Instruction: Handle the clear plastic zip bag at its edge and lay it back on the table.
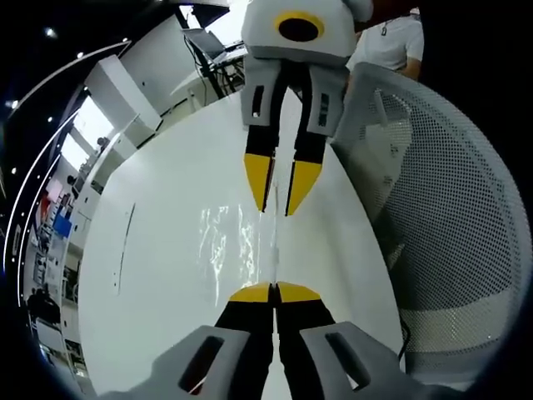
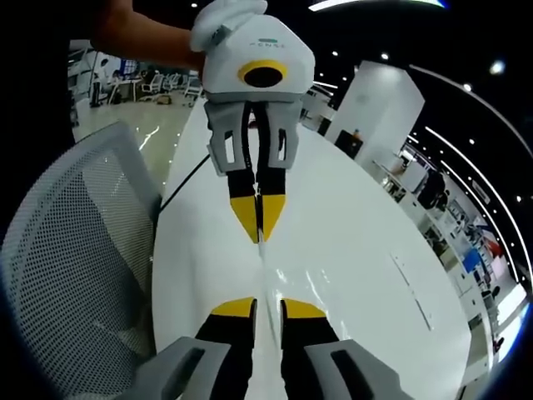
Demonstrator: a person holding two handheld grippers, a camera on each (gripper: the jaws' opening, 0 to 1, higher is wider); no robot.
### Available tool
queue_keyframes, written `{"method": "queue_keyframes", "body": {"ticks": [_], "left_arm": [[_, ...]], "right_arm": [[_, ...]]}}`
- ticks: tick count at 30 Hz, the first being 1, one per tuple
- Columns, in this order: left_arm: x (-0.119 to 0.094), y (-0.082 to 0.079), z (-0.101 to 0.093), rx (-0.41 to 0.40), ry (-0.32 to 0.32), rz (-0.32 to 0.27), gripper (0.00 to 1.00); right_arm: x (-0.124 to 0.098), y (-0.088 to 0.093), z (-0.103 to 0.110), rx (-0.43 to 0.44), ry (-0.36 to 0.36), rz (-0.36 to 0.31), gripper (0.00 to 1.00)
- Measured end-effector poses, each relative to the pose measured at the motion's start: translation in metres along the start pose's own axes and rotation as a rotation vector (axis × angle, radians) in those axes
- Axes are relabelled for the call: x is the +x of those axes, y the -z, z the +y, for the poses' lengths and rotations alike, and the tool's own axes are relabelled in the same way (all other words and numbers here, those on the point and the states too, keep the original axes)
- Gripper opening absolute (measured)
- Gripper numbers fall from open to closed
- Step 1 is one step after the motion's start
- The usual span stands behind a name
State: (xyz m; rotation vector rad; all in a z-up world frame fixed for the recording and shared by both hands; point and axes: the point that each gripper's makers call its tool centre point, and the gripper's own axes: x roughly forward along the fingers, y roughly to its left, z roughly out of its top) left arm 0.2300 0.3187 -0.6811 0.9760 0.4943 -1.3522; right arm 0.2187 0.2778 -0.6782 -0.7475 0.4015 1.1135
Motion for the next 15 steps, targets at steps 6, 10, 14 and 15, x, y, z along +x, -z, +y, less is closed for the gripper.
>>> {"method": "queue_keyframes", "body": {"ticks": [6,10,14,15], "left_arm": [[-0.001,0.0,0.0,-0.004,0.002,-0.003,0.0],[0.0,0.0,0.001,-0.005,0.002,-0.005,0.0],[0.0,-0.001,0.002,-0.009,0.001,-0.009,0.0],[0.0,-0.001,0.001,-0.009,0.001,-0.01,0.0]], "right_arm": [[0.001,-0.005,0.002,0.008,-0.003,-0.012,0.1],[0.005,-0.009,0.006,0.002,-0.016,-0.017,0.11],[0.007,-0.014,0.006,-0.001,-0.02,-0.025,0.12],[0.007,-0.015,0.006,-0.003,-0.021,-0.028,0.12]]}}
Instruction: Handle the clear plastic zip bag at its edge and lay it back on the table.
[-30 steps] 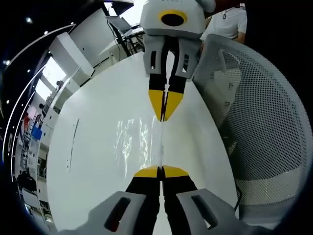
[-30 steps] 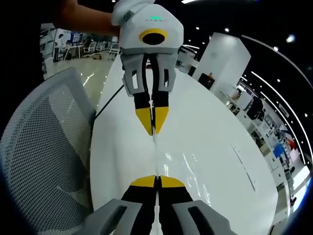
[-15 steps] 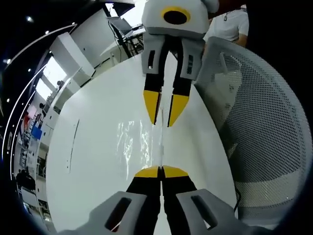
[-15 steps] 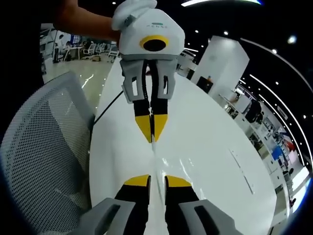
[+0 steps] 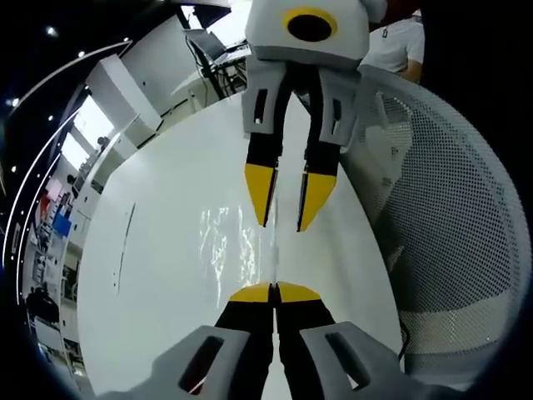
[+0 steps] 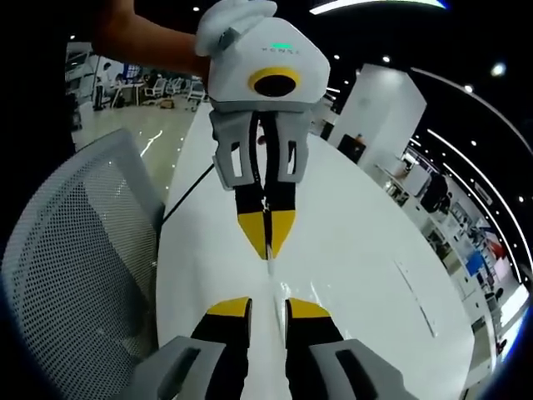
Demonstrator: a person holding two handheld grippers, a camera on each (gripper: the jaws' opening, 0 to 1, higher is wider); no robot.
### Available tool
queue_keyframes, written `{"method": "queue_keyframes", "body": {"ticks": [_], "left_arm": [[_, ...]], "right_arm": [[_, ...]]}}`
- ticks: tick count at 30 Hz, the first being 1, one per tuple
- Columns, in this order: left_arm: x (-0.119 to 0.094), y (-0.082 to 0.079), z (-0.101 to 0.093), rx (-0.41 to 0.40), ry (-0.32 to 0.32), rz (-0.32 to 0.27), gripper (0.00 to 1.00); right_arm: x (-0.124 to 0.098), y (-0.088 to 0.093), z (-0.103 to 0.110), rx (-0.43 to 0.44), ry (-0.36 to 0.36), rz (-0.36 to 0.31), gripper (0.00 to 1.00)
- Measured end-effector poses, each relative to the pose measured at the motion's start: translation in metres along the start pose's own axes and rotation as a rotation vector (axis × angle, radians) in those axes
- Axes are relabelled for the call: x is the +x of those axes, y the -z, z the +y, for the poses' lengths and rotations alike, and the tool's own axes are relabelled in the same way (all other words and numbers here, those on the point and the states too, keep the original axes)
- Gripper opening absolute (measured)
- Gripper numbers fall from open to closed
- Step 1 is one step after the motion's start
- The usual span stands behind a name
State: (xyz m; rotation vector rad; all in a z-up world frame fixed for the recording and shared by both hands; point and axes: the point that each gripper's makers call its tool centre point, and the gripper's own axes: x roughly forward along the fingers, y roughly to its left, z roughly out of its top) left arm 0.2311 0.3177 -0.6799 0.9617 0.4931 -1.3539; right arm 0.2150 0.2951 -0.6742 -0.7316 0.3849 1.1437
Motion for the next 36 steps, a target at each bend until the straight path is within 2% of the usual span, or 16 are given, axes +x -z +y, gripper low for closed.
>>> {"method": "queue_keyframes", "body": {"ticks": [9,16,24,36], "left_arm": [[-0.003,-0.003,-0.002,-0.014,0.001,-0.01,0.0],[-0.003,-0.006,-0.004,-0.02,0.002,-0.018,0.0],[-0.001,-0.008,-0.006,-0.014,0.01,-0.026,0.0],[-0.002,-0.006,-0.008,-0.017,0.016,-0.027,0.0]], "right_arm": [[0.004,-0.014,0.002,-0.017,-0.009,-0.032,0.11],[0.006,-0.018,0.005,-0.037,-0.023,-0.039,0.1],[0.007,-0.02,0.004,-0.064,-0.023,-0.041,0.01],[0.007,-0.021,0.005,-0.066,-0.032,-0.045,0.0]]}}
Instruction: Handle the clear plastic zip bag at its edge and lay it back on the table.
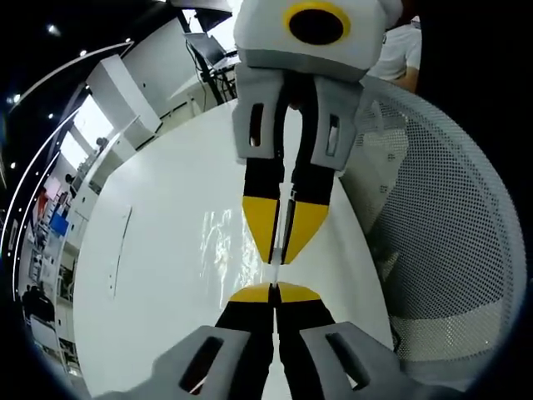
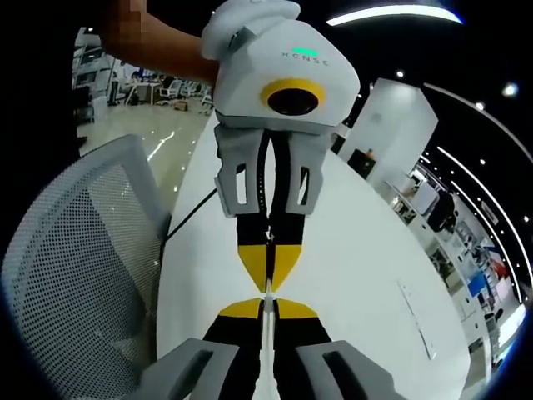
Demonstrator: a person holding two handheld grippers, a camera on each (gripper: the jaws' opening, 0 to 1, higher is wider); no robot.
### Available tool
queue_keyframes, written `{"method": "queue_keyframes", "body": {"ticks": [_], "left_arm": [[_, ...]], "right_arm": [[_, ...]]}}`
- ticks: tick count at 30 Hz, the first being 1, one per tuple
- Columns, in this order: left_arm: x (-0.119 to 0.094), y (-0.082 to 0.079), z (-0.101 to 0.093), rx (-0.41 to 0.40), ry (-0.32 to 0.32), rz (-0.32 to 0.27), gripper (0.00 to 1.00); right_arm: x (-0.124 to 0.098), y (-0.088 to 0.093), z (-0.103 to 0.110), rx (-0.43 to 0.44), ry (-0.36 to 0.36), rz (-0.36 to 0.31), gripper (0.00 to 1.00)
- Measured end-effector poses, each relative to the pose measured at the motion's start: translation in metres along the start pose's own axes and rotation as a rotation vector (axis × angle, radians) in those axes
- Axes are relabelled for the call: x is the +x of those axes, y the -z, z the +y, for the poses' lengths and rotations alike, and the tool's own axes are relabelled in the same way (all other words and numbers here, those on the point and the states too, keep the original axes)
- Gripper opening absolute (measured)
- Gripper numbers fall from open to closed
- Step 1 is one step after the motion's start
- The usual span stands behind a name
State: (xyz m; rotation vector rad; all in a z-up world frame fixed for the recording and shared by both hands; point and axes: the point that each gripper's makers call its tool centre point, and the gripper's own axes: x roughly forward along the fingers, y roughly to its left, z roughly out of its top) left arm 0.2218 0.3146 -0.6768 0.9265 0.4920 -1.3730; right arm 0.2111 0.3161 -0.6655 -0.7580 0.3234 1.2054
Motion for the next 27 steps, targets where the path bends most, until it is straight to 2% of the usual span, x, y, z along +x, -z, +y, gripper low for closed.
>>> {"method": "queue_keyframes", "body": {"ticks": [27], "left_arm": [[-0.0016,-0.0061,0.0004,-0.009,0.006,-0.01,0.0]], "right_arm": [[-0.0062,-0.0014,-0.0014,0.065,0.009,-0.017,0.0]]}}
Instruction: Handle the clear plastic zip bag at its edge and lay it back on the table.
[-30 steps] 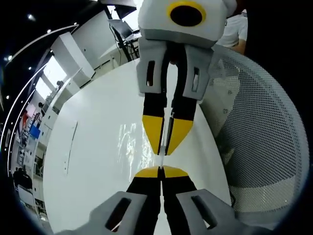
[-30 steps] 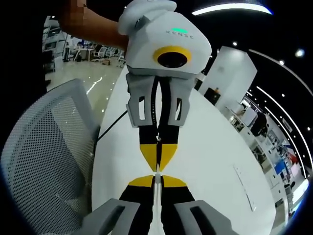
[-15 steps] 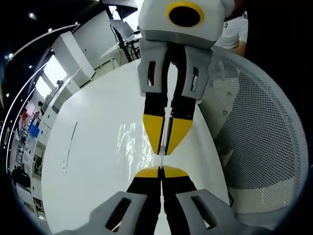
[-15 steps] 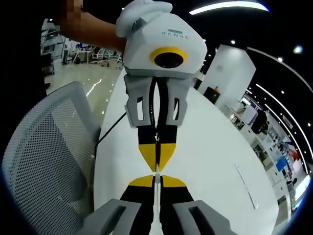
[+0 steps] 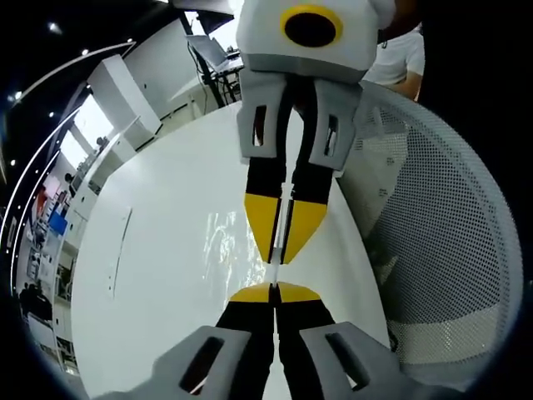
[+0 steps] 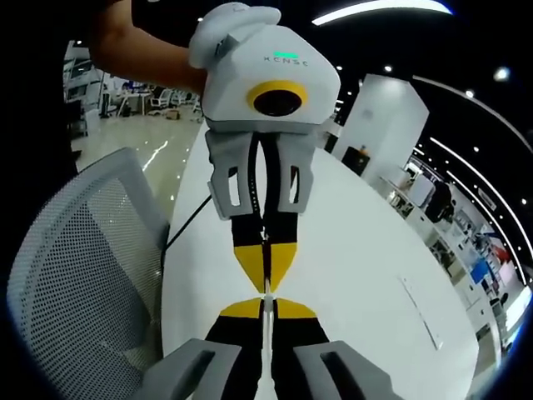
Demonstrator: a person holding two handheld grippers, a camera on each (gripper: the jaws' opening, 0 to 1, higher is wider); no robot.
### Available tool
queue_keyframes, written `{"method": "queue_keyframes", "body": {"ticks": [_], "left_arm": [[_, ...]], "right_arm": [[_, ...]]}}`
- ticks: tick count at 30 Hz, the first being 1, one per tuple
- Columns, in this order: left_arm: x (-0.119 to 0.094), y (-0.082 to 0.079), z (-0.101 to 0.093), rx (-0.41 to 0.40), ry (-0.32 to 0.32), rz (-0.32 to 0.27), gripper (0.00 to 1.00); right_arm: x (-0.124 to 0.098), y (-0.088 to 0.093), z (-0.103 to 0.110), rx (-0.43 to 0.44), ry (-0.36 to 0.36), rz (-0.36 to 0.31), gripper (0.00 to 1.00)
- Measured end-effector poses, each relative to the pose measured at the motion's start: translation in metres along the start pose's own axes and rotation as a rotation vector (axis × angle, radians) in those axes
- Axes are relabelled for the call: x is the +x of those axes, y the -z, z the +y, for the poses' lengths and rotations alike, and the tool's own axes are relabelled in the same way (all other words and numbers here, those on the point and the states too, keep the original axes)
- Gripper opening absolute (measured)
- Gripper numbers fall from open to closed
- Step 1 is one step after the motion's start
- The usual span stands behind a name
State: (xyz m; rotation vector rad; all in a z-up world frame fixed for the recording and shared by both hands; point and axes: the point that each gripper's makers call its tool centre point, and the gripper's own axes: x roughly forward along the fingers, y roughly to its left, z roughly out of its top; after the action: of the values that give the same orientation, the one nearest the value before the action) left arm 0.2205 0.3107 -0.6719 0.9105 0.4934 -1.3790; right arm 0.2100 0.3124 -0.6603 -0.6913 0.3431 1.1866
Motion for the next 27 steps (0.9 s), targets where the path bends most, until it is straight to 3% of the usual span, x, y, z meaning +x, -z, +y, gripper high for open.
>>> {"method": "queue_keyframes", "body": {"ticks": [27], "left_arm": [[0.0001,0.002,-0.0011,-0.017,0.0,0.01,0.0]], "right_arm": [[0.0003,0.0021,0.0013,0.007,-0.005,0.001,0.0]]}}
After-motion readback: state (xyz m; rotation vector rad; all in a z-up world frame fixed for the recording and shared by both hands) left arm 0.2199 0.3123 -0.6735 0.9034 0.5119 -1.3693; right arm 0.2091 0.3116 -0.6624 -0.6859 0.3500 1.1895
